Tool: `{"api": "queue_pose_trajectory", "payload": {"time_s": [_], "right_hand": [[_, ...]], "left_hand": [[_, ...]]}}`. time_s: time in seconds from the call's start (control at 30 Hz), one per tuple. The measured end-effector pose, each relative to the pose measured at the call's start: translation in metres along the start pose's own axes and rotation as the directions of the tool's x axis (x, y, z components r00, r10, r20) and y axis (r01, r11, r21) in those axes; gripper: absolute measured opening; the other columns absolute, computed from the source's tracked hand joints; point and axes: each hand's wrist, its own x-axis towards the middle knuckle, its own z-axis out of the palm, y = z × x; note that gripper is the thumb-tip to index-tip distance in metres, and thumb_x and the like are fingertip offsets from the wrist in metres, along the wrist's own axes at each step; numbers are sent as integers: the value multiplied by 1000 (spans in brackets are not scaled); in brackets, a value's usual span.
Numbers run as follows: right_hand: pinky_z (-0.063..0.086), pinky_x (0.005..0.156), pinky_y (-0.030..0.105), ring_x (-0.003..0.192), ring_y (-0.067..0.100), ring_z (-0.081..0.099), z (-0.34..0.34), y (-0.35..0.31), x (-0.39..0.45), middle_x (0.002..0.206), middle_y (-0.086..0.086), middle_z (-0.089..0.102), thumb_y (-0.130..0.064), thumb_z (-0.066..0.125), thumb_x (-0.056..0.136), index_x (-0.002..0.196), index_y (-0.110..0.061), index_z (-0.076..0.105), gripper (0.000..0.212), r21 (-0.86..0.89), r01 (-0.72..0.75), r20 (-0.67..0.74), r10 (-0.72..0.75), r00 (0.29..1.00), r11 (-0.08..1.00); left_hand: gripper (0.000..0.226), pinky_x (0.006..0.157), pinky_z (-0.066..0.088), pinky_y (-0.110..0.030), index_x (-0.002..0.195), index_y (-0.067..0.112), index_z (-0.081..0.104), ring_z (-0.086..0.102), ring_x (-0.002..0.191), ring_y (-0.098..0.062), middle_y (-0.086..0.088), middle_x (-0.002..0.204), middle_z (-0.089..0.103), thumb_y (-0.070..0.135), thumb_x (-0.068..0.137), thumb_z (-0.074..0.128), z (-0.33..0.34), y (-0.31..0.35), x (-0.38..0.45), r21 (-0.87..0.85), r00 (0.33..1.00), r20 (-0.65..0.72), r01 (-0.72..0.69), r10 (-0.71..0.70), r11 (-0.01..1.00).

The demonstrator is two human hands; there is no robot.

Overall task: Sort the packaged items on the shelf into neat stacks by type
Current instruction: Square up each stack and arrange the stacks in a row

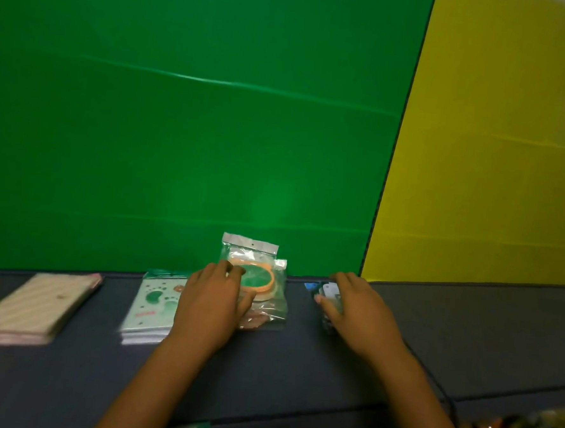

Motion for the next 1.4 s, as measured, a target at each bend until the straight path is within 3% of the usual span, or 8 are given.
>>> {"api": "queue_pose_trajectory", "payload": {"time_s": [0.27,0.43,0.6,1.07,1.4], "right_hand": [[44,96,35,122,20,48,-1,-116,-26,135,1,49,-56,44,94,137,-23,41,54,50,107,66,-111,992,993],[45,90,36,118,21,50,2,-191,-42,132,1,51,-57,45,92,133,-23,44,53,100,166,73,-174,982,981],[45,93,36,121,21,48,14,-279,-50,133,0,50,-59,43,93,135,-22,43,57,158,286,67,-300,952,945],[44,93,34,120,19,47,64,-536,-55,131,-1,50,-61,39,94,136,-23,42,56,377,581,74,-649,757,721],[42,98,33,124,16,45,118,-672,-20,134,-4,47,-61,39,94,136,-25,40,55,461,642,47,-739,672,613]], "left_hand": [[57,95,41,-38,136,21,45,49,117,-25,-4,131,53,57,92,39,-59,-101,-72,75,989,61,132,-137,988],[58,92,43,-37,137,20,43,49,117,-25,-5,132,51,57,93,38,-98,-156,-127,123,974,86,198,-210,972],[51,90,44,-36,133,23,46,49,116,-22,-2,129,51,54,94,40,-140,-221,-189,133,947,71,304,-315,943],[48,83,49,-35,126,22,51,53,109,-22,-1,122,53,55,93,40,-235,-389,-339,302,755,-59,637,-653,709],[46,89,47,-33,129,23,49,52,113,-20,0,127,51,52,93,43,-252,-507,-355,279,663,-118,736,-739,616]]}}
